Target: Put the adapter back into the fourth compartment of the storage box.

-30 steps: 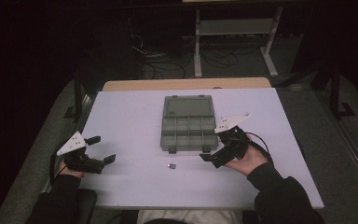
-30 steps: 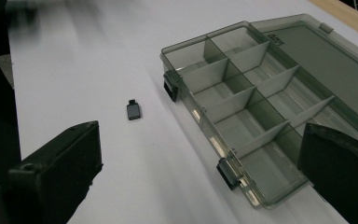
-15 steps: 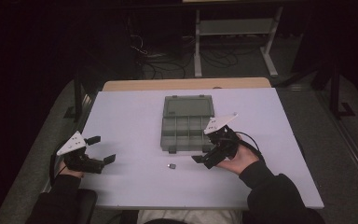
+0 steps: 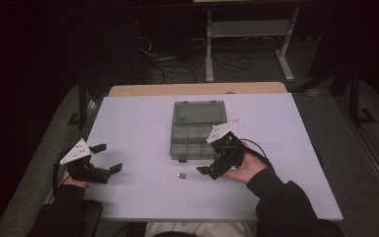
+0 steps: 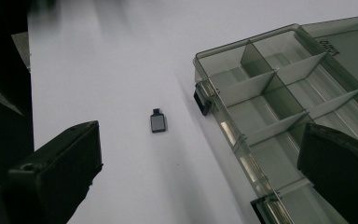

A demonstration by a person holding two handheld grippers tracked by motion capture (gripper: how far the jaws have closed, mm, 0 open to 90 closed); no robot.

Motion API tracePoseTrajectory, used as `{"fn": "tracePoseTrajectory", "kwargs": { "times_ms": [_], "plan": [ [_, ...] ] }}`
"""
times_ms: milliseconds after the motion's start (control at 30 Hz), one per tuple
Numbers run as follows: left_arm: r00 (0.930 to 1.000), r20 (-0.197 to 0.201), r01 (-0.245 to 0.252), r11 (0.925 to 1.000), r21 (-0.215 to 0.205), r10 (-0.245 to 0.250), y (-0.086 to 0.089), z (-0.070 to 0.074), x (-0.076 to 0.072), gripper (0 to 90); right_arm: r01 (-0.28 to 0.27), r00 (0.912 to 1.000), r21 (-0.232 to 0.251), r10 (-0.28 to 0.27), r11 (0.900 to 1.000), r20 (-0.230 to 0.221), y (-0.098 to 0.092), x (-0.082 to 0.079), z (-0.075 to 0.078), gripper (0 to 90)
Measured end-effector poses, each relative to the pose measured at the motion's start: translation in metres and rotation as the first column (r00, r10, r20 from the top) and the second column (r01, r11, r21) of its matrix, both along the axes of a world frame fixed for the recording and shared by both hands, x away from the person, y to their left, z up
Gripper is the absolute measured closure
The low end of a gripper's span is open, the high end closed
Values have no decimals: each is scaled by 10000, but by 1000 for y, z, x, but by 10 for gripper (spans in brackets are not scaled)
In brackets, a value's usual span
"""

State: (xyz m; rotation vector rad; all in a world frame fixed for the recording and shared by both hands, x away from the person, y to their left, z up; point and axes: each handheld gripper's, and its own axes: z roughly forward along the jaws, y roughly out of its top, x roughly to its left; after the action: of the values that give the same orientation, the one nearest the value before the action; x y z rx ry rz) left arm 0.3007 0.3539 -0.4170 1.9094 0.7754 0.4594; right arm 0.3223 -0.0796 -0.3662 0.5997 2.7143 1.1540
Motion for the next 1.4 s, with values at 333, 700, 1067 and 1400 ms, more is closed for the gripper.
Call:
{"fn": "tracePoseTrajectory", "kwargs": {
  "times_ms": [333, 700, 1067, 1400],
  "plan": [
    [10000, 11, -1, 10000, -2, 1, 0, 0, 0, 0, -300, 9994, -153, 298, 9994, -161, 14, 1, -5, 0],
    [10000, 9, 21, 10000, 14, -21, 0, 0, 0, 0, -637, 9978, -423, 629, 9971, -197, 30, 0, -11, 0],
    [10000, 8, 25, 10000, 3, -25, 0, 0, 0, 0, -870, 9959, -494, 856, 9950, -281, 39, 0, -14, 0],
    [10000, 11, 29, 10000, -23, -29, 0, 0, 0, 0, -1143, 9926, -770, 1107, 9905, -501, 51, -1, -24, 0]
  ]
}}
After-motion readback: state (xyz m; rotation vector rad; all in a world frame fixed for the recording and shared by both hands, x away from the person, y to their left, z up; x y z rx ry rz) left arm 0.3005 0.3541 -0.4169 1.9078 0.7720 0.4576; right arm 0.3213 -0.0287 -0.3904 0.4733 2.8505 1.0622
